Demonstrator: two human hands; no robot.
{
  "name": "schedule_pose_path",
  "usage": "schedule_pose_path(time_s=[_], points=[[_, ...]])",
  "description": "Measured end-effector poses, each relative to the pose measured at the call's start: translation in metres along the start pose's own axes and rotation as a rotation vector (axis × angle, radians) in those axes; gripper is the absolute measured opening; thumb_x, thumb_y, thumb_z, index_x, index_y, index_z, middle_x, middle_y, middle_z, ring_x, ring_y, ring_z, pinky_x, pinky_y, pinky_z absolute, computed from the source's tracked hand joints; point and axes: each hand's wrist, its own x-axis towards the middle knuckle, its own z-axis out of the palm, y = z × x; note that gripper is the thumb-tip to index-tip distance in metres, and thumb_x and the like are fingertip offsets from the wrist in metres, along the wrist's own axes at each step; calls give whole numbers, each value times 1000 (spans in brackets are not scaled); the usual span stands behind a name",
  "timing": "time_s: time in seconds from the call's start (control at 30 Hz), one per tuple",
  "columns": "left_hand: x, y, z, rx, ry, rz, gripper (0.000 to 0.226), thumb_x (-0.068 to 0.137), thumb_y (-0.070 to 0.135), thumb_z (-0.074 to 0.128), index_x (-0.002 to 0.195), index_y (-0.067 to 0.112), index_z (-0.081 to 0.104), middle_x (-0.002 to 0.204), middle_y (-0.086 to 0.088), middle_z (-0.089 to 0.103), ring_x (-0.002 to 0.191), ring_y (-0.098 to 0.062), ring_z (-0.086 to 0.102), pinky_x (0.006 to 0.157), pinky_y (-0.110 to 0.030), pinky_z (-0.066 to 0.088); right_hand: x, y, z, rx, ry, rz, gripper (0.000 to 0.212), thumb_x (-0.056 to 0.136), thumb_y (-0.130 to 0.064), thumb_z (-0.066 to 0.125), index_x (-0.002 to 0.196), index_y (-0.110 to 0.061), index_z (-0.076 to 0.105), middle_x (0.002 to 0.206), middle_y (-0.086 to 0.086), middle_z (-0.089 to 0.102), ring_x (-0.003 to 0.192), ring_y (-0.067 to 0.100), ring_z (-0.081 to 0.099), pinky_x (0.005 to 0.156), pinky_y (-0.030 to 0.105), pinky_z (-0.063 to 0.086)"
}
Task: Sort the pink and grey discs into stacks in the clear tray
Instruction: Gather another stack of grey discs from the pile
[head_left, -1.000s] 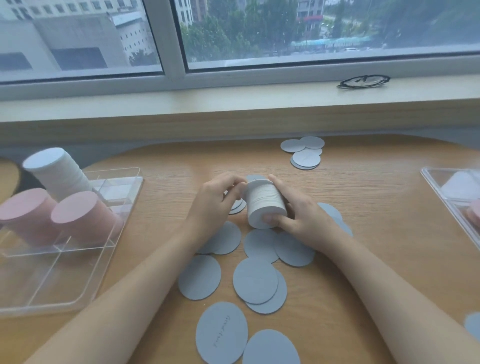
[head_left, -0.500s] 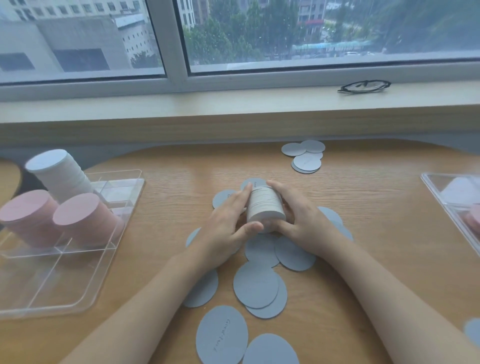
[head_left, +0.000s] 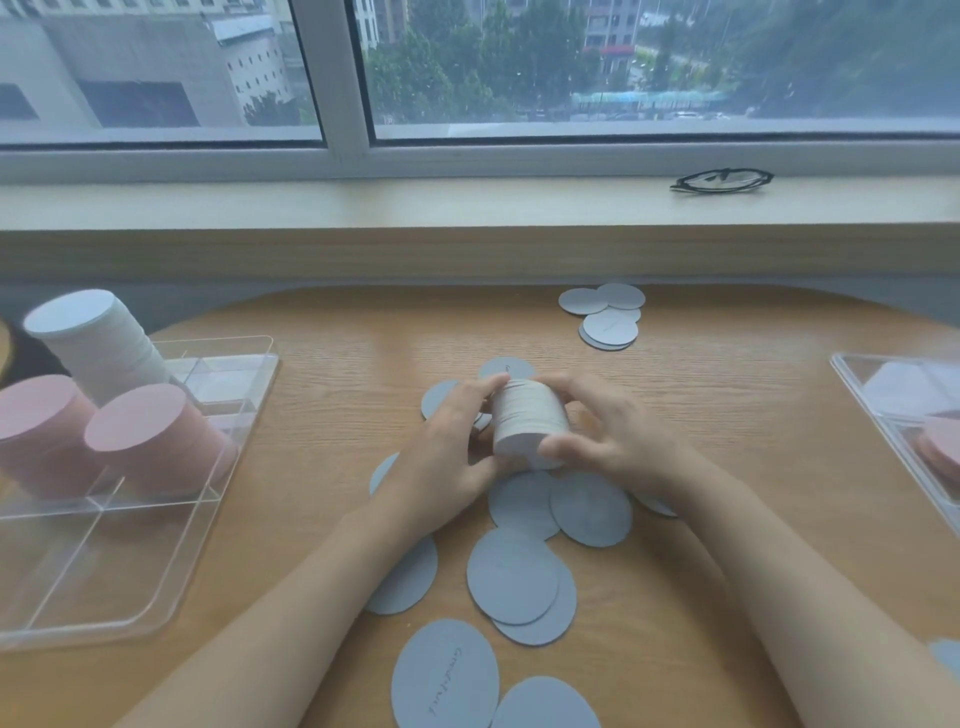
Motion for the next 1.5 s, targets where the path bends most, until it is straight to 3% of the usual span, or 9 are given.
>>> schedule_pose_path(time_s=[0.17, 0.23, 0.4, 0.57, 0.83, 0.97, 1.1, 1.27, 1.5], points=[[0, 1, -2, -58, -6, -61, 76, 81, 36, 83, 143, 33, 41, 122, 32, 47, 113, 9, 49, 86, -4, 39, 31, 39, -27, -87, 324, 241, 48, 98, -48, 51, 135, -18, 56, 133, -3, 55, 125, 14, 50, 98, 28, 37], [0, 0, -1, -53, -2, -63, 74, 82, 34, 83, 143, 32, 41, 123, 32, 46, 113, 8, 49, 85, -3, 38, 46, 57, -31, -244, 306, 365, 51, 99, -37, 53, 145, -15, 45, 149, 1, 43, 137, 18, 39, 109, 33, 31], [-1, 0, -1, -58, 1, -64, 74, 83, 30, 83, 143, 33, 40, 124, 31, 47, 115, 11, 46, 88, -4, 38, 67, 76, -27, -460, 166, 510, 62, 98, -46, 50, 151, -18, 34, 161, 2, 27, 147, 22, 25, 117, 43, 21], [-1, -1, -2, -53, -10, -66, 75, 82, 37, 83, 143, 37, 39, 124, 31, 46, 115, 9, 48, 88, -5, 39, 63, 74, -17, -435, 345, 346, 25, 94, -32, 58, 113, -18, 65, 124, -2, 59, 116, 22, 52, 85, 34, 42], [-2, 2, -3, -76, -16, -89, 72, 79, 40, 84, 136, 42, 40, 120, 37, 47, 115, 7, 50, 87, -5, 39, 53, 56, -17, -498, 414, 200, 23, 99, -31, 50, 94, -16, 67, 83, -2, 63, 86, 29, 56, 67, 31, 31], [-1, 4, -4, -74, -15, -109, 71, 78, 36, 85, 130, 49, 38, 117, 47, 44, 112, 10, 50, 87, -6, 41, 47, 46, -18, -310, 479, 120, 21, 101, -28, 51, 94, -15, 66, 77, 2, 65, 83, 29, 55, 67, 39, 44], [0, 2, -3, -80, -11, -114, 72, 76, 32, 87, 130, 48, 41, 116, 50, 42, 117, 7, 49, 91, -14, 46, 40, 20, -16, 101, 373, 53, 19, 99, -22, 56, 88, -12, 69, 77, 11, 67, 76, 28, 60, 72, 42, 47], [-1, 2, -3, -100, 5, -134, 77, 74, 34, 88, 137, 38, 43, 122, 33, 51, 113, 6, 54, 92, -24, 50, 35, 5, -17, 414, 167, 58, 20, 97, -17, 58, 88, -5, 70, 86, 19, 68, 78, 27, 63, 78, 48, 53], [0, 2, -2, -35, -37, -104, 95, 83, 39, 80, 158, 32, 21, 139, 24, 48, 119, 3, 53, 93, -6, 40, 22, 8, -23, 448, -33, 139, 24, 100, -30, 56, 100, -18, 77, 98, 4, 75, 93, 22, 69, 92, 42, 52]])
